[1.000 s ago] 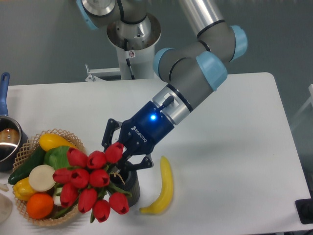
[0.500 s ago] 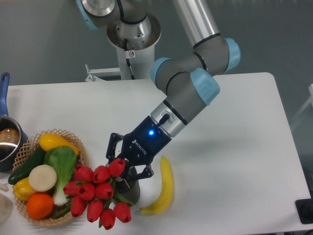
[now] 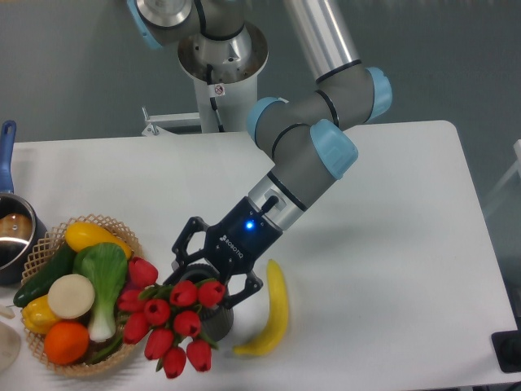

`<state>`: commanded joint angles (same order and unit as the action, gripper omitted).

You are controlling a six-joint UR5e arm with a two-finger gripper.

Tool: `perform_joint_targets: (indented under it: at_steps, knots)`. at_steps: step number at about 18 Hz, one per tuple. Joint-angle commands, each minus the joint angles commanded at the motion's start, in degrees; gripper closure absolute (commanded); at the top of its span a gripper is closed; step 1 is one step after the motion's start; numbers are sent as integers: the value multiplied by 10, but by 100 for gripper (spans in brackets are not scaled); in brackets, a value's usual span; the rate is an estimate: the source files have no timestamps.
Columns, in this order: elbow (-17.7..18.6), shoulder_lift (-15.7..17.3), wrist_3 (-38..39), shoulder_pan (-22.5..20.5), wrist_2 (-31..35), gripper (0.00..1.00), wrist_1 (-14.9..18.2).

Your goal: Insert the flowers into the vase

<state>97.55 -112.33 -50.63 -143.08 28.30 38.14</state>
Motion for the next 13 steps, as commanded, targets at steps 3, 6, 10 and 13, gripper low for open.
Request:
perform_joint_targets:
  at_steps: [3,6,10,13]
  knots:
    - [30,26,-1,-23,6,0,1]
    - [48,50,-1,-51,6,0,1]
    - [59,92,-1,-97,28,0,4]
    - [55,113,-2,-112,120,0,4]
